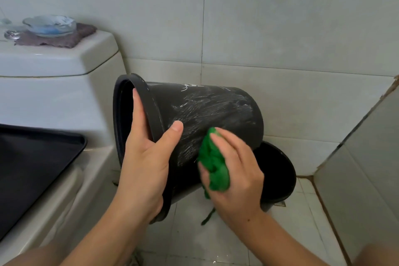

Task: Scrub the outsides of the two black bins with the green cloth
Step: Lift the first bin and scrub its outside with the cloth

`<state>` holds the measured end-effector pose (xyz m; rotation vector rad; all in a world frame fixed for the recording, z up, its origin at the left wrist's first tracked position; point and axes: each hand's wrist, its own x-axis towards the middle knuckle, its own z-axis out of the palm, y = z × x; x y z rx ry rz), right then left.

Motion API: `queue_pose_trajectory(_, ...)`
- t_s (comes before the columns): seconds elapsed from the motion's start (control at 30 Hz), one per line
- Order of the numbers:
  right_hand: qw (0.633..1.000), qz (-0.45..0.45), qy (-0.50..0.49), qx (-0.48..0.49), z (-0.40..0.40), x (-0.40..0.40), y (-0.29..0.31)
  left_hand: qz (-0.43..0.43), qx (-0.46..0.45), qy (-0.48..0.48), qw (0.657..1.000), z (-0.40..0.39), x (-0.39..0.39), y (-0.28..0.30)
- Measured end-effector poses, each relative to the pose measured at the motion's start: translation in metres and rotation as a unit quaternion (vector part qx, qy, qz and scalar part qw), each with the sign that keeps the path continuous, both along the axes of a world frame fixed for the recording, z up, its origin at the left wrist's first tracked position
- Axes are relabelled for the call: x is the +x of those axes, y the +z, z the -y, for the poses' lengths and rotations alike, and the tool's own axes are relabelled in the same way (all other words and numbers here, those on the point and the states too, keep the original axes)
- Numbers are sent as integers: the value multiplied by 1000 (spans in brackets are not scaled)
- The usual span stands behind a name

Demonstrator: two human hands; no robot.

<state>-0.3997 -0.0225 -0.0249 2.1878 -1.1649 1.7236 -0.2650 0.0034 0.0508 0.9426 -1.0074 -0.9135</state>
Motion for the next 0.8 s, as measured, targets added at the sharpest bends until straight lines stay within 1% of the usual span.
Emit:
queue_pose_trajectory(0.07,999,-40,29,-19,6,-8,2,-5,-4,4,1000,1,1,-2)
queue_pose_trajectory(0.1,999,-34,22,-8,14,-15,3,-10,-5,2,1000,0,1,-2)
queue_pose_trajectory(0.2,993,74,-38,81,35,-30,14,2,-5,-7,1000,-2,-5,-2)
queue_pose_trajectory(0.23,992,85,-42,84,35,-29,15,9,-4,-6,1000,-2,-7,-3)
queue_pose_trajectory(0.3,997,57,-15,46,21,-16,14,13,-4,-4,1000,-1,-8,-5)
queue_pose_trajectory(0.37,999,7,39,-1,0,1,9,6,-1,2,1000,3,-5,-8)
queue_pose_trajectory(0.43,994,-39,89,-45,-13,8,3,-4,11,7,1000,5,-3,-10)
queue_pose_trajectory(0.5,989,-75,110,-66,-7,1,1,-7,14,2,1000,6,-1,-12)
queue_pose_trajectory(0.53,990,-75,106,-55,1,-6,1,-6,14,-1,1000,6,-1,-12)
queue_pose_trajectory(0.57,994,-57,87,-30,10,-13,4,-3,12,-4,1000,6,-2,-11)
queue_pose_trajectory(0.63,999,2,39,23,23,-21,12,5,11,0,1000,6,-4,-11)
queue_pose_trajectory(0.67,999,19,27,30,23,-20,13,7,13,4,1000,6,-5,-11)
queue_pose_trajectory(0.73,999,14,48,9,12,-9,11,2,19,13,1000,7,-6,-10)
queue_pose_trajectory(0.8,993,-32,107,-24,-8,5,5,-22,33,25,999,9,-3,-13)
